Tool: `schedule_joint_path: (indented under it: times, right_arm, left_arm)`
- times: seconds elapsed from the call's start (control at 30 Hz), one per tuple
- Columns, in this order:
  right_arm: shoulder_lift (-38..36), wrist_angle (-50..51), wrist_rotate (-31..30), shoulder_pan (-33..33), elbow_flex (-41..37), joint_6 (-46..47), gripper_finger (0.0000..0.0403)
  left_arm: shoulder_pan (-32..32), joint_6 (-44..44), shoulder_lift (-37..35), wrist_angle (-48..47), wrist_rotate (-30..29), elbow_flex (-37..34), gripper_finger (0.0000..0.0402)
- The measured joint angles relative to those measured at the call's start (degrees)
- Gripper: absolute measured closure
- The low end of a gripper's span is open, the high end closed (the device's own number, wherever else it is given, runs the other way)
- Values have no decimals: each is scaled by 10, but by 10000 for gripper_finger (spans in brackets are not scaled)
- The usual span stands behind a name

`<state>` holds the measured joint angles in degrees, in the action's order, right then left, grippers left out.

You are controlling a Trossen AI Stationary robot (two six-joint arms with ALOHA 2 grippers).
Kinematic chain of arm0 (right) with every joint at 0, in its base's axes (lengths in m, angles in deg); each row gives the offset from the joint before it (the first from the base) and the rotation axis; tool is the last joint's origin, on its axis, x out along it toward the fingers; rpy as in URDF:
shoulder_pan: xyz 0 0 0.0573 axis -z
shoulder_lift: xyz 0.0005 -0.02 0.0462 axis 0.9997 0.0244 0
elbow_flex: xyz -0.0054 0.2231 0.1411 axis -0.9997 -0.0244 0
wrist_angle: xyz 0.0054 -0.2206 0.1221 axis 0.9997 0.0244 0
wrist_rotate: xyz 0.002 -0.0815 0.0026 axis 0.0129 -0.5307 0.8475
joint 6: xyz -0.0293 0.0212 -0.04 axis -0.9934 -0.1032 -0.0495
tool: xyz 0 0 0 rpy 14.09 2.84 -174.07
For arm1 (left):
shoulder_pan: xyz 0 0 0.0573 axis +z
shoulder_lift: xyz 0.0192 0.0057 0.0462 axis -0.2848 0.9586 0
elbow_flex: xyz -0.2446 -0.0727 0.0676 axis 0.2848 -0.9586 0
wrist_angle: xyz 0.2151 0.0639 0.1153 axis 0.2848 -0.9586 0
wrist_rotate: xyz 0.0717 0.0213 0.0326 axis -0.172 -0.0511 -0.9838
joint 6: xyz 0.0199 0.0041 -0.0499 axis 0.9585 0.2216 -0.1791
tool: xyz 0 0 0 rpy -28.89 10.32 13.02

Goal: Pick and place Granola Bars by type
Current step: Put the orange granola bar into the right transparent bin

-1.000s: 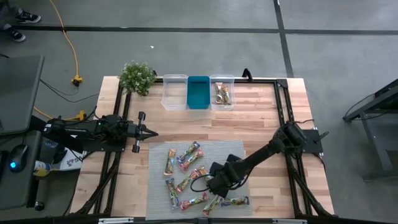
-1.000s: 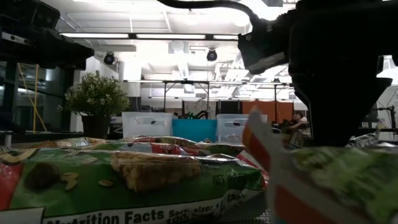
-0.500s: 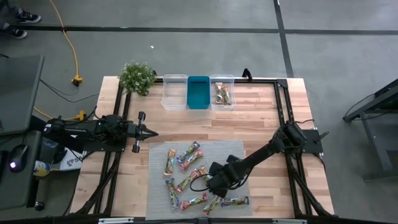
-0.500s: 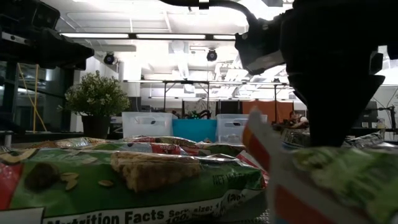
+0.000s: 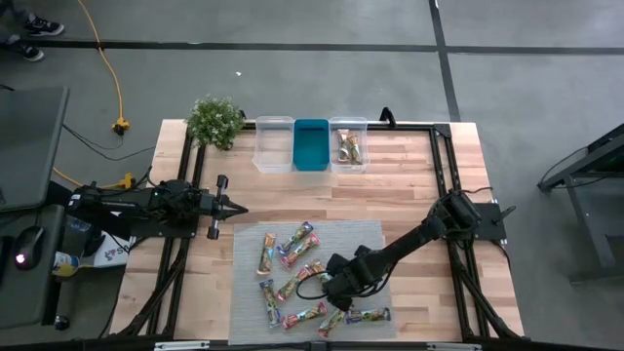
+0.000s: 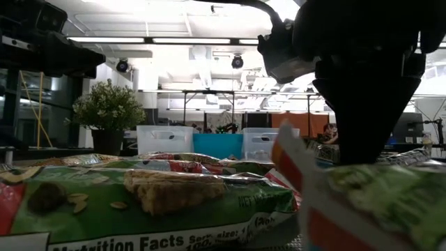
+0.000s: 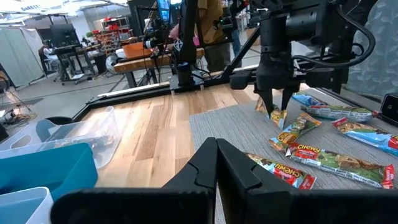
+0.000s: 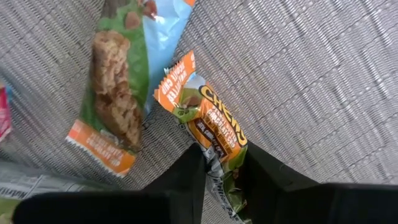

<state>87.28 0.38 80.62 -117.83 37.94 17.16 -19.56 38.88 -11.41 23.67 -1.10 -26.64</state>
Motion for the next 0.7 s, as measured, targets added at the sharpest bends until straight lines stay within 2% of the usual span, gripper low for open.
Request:
schedule_joint_path:
  times: [0.3,0.7]
  right_arm:
    - [-11,-4,16,1,0,14,328]
    - [-64,15,-19,5,0,34,340]
  left_arm:
    - [0,0,0,0,0,0,401]
    - [0,0,0,0,0,0,401]
